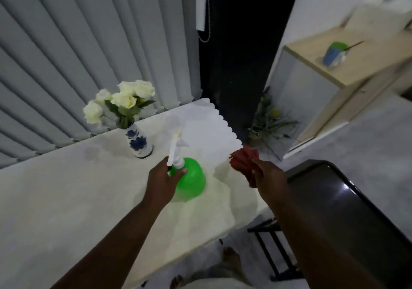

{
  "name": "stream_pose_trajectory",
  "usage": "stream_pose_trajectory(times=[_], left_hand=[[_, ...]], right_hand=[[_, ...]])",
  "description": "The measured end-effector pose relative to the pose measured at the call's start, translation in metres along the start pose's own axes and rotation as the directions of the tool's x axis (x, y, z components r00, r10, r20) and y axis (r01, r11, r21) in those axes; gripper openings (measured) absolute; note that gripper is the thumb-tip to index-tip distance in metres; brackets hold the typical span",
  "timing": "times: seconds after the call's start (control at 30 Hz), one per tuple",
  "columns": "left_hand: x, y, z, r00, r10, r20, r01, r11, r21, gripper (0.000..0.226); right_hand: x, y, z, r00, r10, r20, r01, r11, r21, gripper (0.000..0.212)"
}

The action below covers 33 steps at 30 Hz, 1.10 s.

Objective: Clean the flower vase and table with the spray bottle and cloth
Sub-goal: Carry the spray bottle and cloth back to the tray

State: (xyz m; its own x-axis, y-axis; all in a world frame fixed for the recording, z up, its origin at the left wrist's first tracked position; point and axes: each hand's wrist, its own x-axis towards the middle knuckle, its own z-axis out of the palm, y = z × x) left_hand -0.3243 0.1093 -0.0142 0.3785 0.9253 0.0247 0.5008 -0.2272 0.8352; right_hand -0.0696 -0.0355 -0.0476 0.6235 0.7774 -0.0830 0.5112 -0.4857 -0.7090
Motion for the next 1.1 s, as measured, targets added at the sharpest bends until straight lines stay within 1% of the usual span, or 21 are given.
stream_pose_trajectory(times=[0.03,0.07,0.1,0.17,0.2,0.23,0.27,0.3,0.37,0.43,0.47,0.5,0.57,0.63,0.7,0.77,0.83,0.9,0.93,1.0,1.1], left_hand=[[0.007,0.014,0.019,0.998,0.038,0.057,-0.037,0.999,-0.011,0.035],[0.013,0.029,0.038,0.990,0.077,0.117,-0.076,0.997,-0.013,0.036],[0.017,0.044,0.058,0.978,0.114,0.174,-0.114,0.993,-0.013,0.035],[0.024,0.074,0.099,0.942,0.181,0.281,-0.178,0.983,-0.038,0.033],[0.026,0.088,0.120,0.920,0.208,0.332,-0.201,0.978,-0.055,0.032],[0.027,0.102,0.142,0.895,0.232,0.381,-0.223,0.972,-0.069,0.033],[0.028,0.115,0.164,0.868,0.255,0.426,-0.243,0.966,-0.084,0.033],[0.027,0.129,0.185,0.839,0.275,0.470,-0.260,0.961,-0.099,0.034],[0.023,0.152,0.228,0.775,0.313,0.549,-0.289,0.948,-0.133,0.037],[0.017,0.169,0.268,0.709,0.332,0.623,-0.318,0.938,-0.138,0.036],[0.014,0.175,0.285,0.676,0.338,0.655,-0.335,0.932,-0.136,0.035],[0.011,0.180,0.301,0.642,0.346,0.684,-0.350,0.926,-0.140,0.036],[0.007,0.185,0.331,0.581,0.364,0.728,-0.381,0.912,-0.152,0.040],[0.004,0.188,0.354,0.539,0.374,0.755,-0.419,0.897,-0.145,0.046],[0.002,0.189,0.370,0.510,0.369,0.777,-0.448,0.885,-0.126,0.050],[-0.001,0.189,0.381,0.486,0.375,0.789,-0.460,0.878,-0.134,0.051],[-0.004,0.189,0.388,0.468,0.404,0.786,-0.471,0.866,-0.165,0.054],[-0.005,0.187,0.393,0.472,0.394,0.789,-0.446,0.878,-0.172,0.056],[-0.007,0.186,0.393,0.474,0.381,0.794,-0.435,0.885,-0.165,0.057],[-0.008,0.181,0.395,0.480,0.369,0.796,-0.418,0.894,-0.162,0.058],[-0.011,0.180,0.396,0.497,0.350,0.794,-0.417,0.899,-0.135,0.049]], right_hand=[[-0.005,0.012,-0.016,0.996,0.085,-0.005,-0.085,0.995,0.048,0.019],[-0.011,0.021,-0.034,0.987,0.153,-0.051,-0.148,0.986,0.082,0.020],[-0.017,0.039,-0.048,0.980,0.172,-0.104,-0.164,0.983,0.081,0.023],[-0.036,0.077,-0.075,0.953,0.204,-0.226,-0.207,0.978,0.009,0.025],[-0.045,0.102,-0.084,0.935,0.212,-0.283,-0.243,0.967,-0.081,0.025],[-0.056,0.123,-0.091,0.915,0.240,-0.326,-0.295,0.946,-0.131,0.028],[-0.067,0.145,-0.096,0.890,0.283,-0.358,-0.345,0.931,-0.119,0.030],[-0.079,0.157,-0.103,0.859,0.345,-0.379,-0.395,0.917,-0.062,0.028],[-0.096,0.176,-0.111,0.796,0.474,-0.378,-0.480,0.873,0.084,0.023],[-0.109,0.194,-0.114,0.708,0.577,-0.407,-0.534,0.814,0.227,0.025],[-0.113,0.203,-0.114,0.666,0.605,-0.437,-0.559,0.792,0.246,0.026],[-0.117,0.210,-0.113,0.637,0.623,-0.454,-0.592,0.772,0.229,0.027],[-0.119,0.221,-0.113,0.587,0.650,-0.483,-0.645,0.736,0.206,0.031],[-0.118,0.229,-0.109,0.554,0.663,-0.503,-0.668,0.715,0.207,0.042],[-0.115,0.236,-0.101,0.537,0.693,-0.481,-0.700,0.684,0.204,0.053],[-0.114,0.242,-0.091,0.529,0.738,-0.419,-0.766,0.628,0.140,0.058],[-0.112,0.242,-0.082,0.560,0.745,-0.362,-0.792,0.610,0.031,0.063],[-0.114,0.243,-0.073,0.607,0.727,-0.320,-0.778,0.626,-0.052,0.072],[-0.114,0.244,-0.068,0.618,0.725,-0.303,-0.774,0.628,-0.077,0.076],[-0.116,0.247,-0.062,0.626,0.738,-0.253,-0.775,0.624,-0.100,0.084],[-0.116,0.247,-0.061,0.631,0.744,-0.222,-0.773,0.626,-0.101,0.087]])
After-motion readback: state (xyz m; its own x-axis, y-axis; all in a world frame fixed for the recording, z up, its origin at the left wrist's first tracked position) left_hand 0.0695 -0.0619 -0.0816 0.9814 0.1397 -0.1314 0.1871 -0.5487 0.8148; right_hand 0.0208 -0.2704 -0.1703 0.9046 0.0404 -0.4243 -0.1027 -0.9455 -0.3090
